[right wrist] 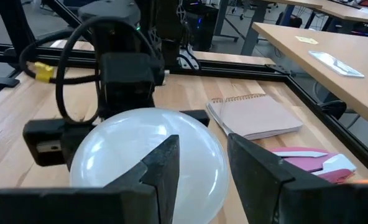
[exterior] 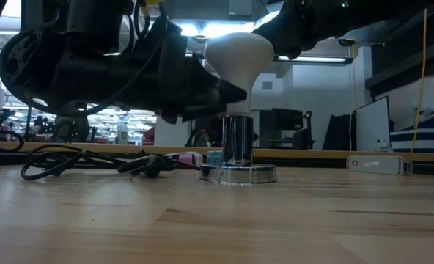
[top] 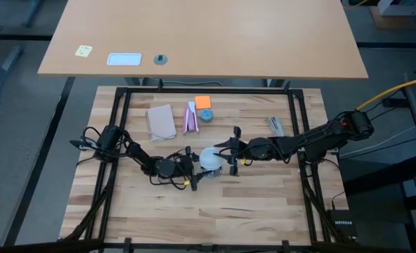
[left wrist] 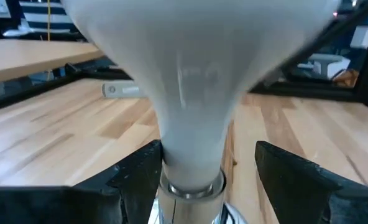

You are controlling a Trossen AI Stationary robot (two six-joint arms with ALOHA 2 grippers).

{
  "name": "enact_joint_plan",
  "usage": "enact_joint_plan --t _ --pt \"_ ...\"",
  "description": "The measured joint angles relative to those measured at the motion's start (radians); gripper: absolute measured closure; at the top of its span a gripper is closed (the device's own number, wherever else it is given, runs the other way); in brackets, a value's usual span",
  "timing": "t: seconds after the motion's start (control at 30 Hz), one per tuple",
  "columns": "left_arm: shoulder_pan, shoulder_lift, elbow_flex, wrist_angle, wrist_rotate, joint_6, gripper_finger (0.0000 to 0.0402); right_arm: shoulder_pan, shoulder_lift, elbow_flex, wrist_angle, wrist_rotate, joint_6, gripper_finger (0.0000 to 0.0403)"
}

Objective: Screw lightbulb
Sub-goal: Insert the lightbulb into the lamp

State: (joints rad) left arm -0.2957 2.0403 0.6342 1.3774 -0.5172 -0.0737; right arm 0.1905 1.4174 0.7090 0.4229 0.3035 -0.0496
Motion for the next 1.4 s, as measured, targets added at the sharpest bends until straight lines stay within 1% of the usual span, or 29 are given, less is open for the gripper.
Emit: enact_joint_plan --t 0.1,0.33,0.43,0.53,0.67,1.03,1.17,1.27,1.4 --pt "0.003 0.0 0.0 0.026 0.001 0.0 0.0153 0.0 0.0 0.0 -0.001 0.0 0.0 0.026" --pt "0.034 -0.001 0.01 0.021 0.004 -0.001 0.0153 0.0 0.0 0.0 -0.002 0.0 0.0 0.026" --pt "0.047 -0.001 0.033 0.003 0.032 -0.001 0.0153 0.0 0.0 0.0 -0.003 0.0 -0.001 0.026" --pt "0.056 -0.001 0.057 -0.053 0.063 -0.001 0.0153 0.0 0.0 0.0 -0.003 0.0 -0.001 0.026" --pt "0.055 -0.001 0.069 -0.094 0.065 -0.006 0.0153 0.0 0.0 0.0 -0.004 0.0 -0.005 0.026" --pt "0.059 -0.001 0.069 -0.085 0.055 -0.095 0.0153 0.0 0.0 -0.001 -0.005 0.0 -0.008 0.026" --pt "0.059 -0.001 0.069 -0.089 0.056 -0.1 0.0153 0.0 0.0 -0.001 -0.005 0.0 -0.009 0.026" --pt "0.058 -0.001 0.069 -0.089 0.056 -0.076 0.0153 0.0 0.0 -0.001 -0.005 0.0 -0.009 0.026" --pt "0.058 -0.001 0.066 -0.063 0.056 -0.125 0.0153 0.0 0.0 -0.001 -0.005 0.0 -0.009 0.026"
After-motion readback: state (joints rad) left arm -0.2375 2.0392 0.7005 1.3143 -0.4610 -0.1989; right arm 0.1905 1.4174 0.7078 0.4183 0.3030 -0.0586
